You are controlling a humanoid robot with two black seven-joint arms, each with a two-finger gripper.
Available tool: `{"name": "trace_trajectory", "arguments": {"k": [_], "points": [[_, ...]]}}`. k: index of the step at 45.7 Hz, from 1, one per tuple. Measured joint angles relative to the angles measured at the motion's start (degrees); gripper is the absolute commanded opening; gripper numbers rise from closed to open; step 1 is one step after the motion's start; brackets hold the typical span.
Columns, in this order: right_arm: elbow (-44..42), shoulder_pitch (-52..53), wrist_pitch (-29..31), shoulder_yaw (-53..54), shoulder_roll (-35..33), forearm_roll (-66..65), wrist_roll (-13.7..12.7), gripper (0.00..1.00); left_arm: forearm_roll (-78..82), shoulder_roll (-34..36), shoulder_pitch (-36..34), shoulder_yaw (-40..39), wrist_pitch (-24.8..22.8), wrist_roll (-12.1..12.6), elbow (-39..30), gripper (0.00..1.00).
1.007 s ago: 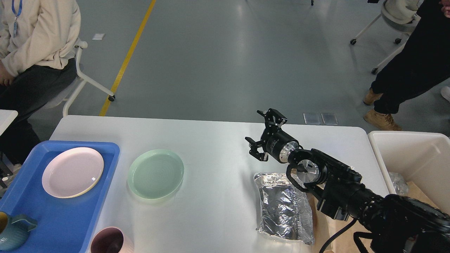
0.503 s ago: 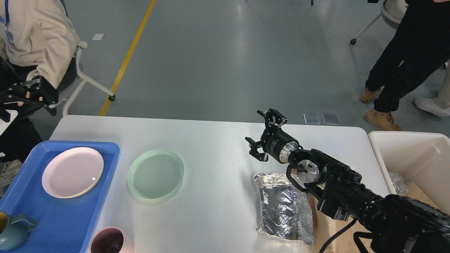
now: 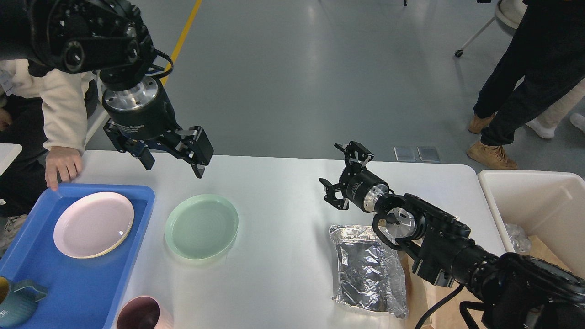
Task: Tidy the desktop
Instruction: 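Move the left gripper down toward the dark purple mug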
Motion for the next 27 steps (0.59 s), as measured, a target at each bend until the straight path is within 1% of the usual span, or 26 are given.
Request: {"name": "trace_trajectory", "arguments": {"k": [4, 7, 10, 15, 22, 27], "points": [[0.01, 0.0, 0.0, 0.0, 0.0, 0.0, 0.02, 1.0, 0.0, -1.35, 2.43, -4.65, -0.01, 4.2, -0.56, 0.96], [0.02, 0.0, 0.0, -0.01, 0.0, 0.0, 0.03, 1.0, 0.0, -1.73, 4.36, -7.08, 0.0, 6.86, -1.55, 0.96], [0.03, 0.01, 0.0, -0.01, 0.0, 0.0, 0.03, 1.0, -0.03, -2.07, 5.72, -8.23, -0.01, 8.75, -2.98, 0.96], [0.03, 0.01, 0.0, -0.01, 0.0, 0.0, 0.03, 1.0, -0.03, -3.75, 6.83, -8.64, 0.0, 10.53, -4.28, 0.96], [0.03, 0.01, 0.0, 0.0, 0.0, 0.0, 0.03, 1.0, 0.11, -5.51, 7.63, -8.23, 0.0, 12.07, -6.22, 0.96], [0.03, 0.01, 0.0, 0.0, 0.0, 0.0, 0.03, 1.0, 0.13, -7.27, 10.04, -8.0, 0.0, 12.98, -6.97, 0.96]]}}
